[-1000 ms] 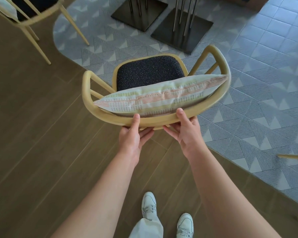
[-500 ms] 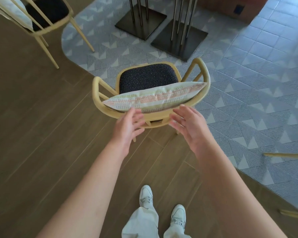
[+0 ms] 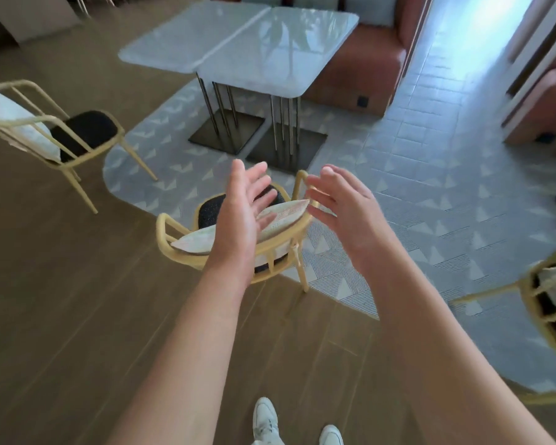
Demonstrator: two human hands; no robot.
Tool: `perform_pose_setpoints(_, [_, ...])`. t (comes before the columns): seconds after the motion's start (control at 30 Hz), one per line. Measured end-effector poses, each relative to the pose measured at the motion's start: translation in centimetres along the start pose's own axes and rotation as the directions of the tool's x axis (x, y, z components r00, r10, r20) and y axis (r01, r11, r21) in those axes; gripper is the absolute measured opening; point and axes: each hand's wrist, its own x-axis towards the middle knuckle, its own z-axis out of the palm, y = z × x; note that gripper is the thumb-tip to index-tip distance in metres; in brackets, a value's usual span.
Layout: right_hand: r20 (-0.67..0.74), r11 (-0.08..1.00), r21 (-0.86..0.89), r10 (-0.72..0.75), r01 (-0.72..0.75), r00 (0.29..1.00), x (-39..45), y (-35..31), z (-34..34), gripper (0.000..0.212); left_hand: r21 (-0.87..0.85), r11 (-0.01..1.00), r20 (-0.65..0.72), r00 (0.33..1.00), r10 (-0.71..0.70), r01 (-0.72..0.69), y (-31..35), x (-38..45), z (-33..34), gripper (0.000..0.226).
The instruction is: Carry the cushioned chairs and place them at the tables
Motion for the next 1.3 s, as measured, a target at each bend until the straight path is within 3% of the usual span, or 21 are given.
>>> perform_pose_setpoints(0.2, [-0.039,0.986,-0.060,-0.159,0.157,0.986,-7.5,-6.6,-3.3,0.013,0.008,0.989,0.127,0.981,0.146,-0.148,5.4,-6.7,5.8,0.059])
perform_pose_setpoints(0.4, [-0.128,0.964,0.001,-0.265,0.267,0.956,-13.8,-10.2,-6.2,0.019,-0.061,0.968,0.232,0.940,0.251,-0.243,8.6,-12.5,9.1,0.059])
perform_pose_setpoints(0.7, [-0.154,0.934,-0.033,-0.357,0.356,0.921,-18.9,-11.7,-6.4,0.038,-0.162,0.960,0.303,0.915,0.267,-0.226,10.4,-16.0,7.9,0.064])
perform_pose_setpoints(0.9, [-0.178,0.926,-0.035,-0.375,0.375,0.910,-19.5,-11.4,-1.2,0.048,-0.182,0.955,0.300,0.912,0.282,-0.235,12.4,-15.5,2.0,0.063])
perform_pose_setpoints(1.3, [-0.079,0.939,-0.002,-0.343,0.344,0.936,-17.2,-5.2,18.6,0.052,-0.145,0.958,0.203,0.940,0.274,-0.248,13.8,-10.3,-19.1,0.064])
